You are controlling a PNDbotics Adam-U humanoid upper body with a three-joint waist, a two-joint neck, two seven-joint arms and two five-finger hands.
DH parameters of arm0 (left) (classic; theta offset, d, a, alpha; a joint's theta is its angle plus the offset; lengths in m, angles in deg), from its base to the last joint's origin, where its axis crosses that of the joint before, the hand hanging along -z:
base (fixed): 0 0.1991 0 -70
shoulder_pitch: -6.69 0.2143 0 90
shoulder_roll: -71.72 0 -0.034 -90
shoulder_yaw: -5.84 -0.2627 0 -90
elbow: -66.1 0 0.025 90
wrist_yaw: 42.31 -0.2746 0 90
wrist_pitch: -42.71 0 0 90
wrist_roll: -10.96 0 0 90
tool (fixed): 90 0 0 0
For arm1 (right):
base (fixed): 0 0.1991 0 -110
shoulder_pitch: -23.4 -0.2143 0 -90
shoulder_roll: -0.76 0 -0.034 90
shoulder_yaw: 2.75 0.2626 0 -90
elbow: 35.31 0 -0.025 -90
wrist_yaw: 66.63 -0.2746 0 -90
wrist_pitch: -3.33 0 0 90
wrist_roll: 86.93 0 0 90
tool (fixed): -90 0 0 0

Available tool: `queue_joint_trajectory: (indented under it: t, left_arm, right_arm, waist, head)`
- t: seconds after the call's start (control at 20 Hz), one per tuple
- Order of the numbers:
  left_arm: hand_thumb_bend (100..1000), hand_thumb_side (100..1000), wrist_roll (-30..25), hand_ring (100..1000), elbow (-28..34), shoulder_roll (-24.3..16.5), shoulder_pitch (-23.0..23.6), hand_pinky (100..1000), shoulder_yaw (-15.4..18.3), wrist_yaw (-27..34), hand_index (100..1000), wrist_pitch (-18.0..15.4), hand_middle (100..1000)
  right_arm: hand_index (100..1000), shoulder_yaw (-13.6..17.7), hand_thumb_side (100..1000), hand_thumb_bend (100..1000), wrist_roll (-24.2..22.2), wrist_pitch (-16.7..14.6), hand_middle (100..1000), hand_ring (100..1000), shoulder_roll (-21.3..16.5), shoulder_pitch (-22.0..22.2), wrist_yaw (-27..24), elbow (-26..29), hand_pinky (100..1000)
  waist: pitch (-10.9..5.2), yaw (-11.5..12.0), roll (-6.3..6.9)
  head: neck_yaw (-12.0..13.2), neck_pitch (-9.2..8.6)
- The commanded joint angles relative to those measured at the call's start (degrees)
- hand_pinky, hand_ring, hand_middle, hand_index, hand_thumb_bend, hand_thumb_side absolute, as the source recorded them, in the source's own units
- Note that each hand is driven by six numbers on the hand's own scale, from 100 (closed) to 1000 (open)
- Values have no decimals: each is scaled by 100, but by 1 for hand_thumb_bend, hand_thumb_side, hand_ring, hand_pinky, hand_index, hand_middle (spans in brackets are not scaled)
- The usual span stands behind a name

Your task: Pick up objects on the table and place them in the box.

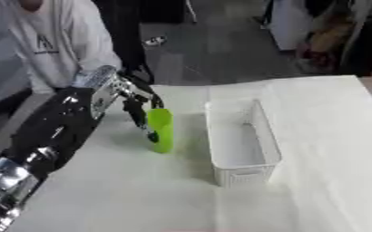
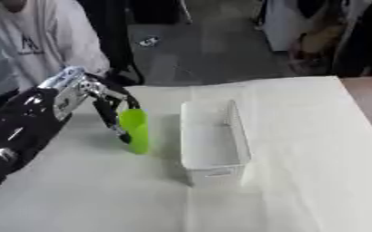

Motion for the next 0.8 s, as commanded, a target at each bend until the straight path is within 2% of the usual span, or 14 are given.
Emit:
queue_joint_trajectory:
  t: [0.05, 0.8]
  left_arm:
    - [913, 591, -245, 483, 4, -70, -159, 417, 91, -80, 994, -271, 871]
    - [872, 590, -245, 456, -95, 90, -123, 381, 118, -195, 987, -422, 837]
  right_arm:
    - [670, 47, 619, 161, -18, 16, 538, 454, -54, -111, -30, 57, 305]
    - [670, 53, 619, 164, -30, 23, 538, 454, -33, -156, -60, 57, 304]
  waist:
    - [-87, 1, -13]
    - [-70, -32, -10]
  head:
    - [47, 0]
    - [62, -5]
